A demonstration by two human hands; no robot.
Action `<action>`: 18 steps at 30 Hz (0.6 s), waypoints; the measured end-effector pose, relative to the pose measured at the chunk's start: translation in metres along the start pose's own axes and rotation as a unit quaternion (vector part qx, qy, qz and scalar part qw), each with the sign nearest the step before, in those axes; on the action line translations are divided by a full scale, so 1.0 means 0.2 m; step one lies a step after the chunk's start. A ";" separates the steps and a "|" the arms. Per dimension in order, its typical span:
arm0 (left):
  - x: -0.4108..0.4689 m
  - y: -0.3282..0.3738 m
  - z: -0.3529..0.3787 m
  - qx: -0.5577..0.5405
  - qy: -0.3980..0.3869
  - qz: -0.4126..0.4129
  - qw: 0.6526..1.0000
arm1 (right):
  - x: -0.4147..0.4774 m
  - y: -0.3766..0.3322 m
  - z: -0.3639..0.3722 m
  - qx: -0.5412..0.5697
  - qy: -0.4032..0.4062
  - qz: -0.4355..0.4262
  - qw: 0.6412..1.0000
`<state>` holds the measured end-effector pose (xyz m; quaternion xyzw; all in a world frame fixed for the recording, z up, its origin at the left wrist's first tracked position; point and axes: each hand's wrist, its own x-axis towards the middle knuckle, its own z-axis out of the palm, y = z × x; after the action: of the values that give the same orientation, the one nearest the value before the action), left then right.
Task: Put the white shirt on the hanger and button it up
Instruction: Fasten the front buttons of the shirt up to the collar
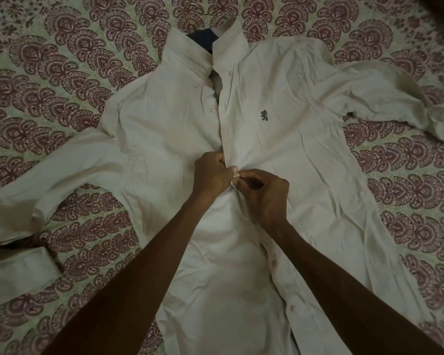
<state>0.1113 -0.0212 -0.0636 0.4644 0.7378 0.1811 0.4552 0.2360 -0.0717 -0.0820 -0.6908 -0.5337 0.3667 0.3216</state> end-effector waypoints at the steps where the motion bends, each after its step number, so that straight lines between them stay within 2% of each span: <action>1: 0.00 0.00 0.00 -0.002 -0.001 0.000 1.000 | 0.00 -0.01 -0.01 0.021 -0.004 0.007 1.000; 5: 0.02 -0.02 -0.01 -0.017 -0.046 0.004 0.999 | 0.04 -0.03 -0.07 0.089 -0.036 0.057 0.994; 9: 0.03 -0.04 -0.04 -0.061 -0.114 0.021 0.991 | 0.13 -0.08 -0.12 0.141 -0.089 0.212 0.963; 11: 0.03 -0.04 -0.05 -0.049 -0.128 0.053 0.989 | 0.19 -0.12 -0.13 0.102 -0.126 0.264 0.951; 15: -0.03 -0.01 -0.03 0.015 -0.107 0.173 0.979 | 0.28 -0.21 -0.17 -0.010 -0.238 0.327 0.915; 18: -0.04 -0.02 -0.02 0.019 -0.083 0.213 0.973 | 0.33 -0.24 -0.20 0.001 -0.297 0.360 0.884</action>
<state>0.1078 -0.0304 -0.0604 0.6329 0.5844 0.2209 0.4573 0.2570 0.0016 -0.0317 -0.6937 -0.3188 0.6458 -0.0059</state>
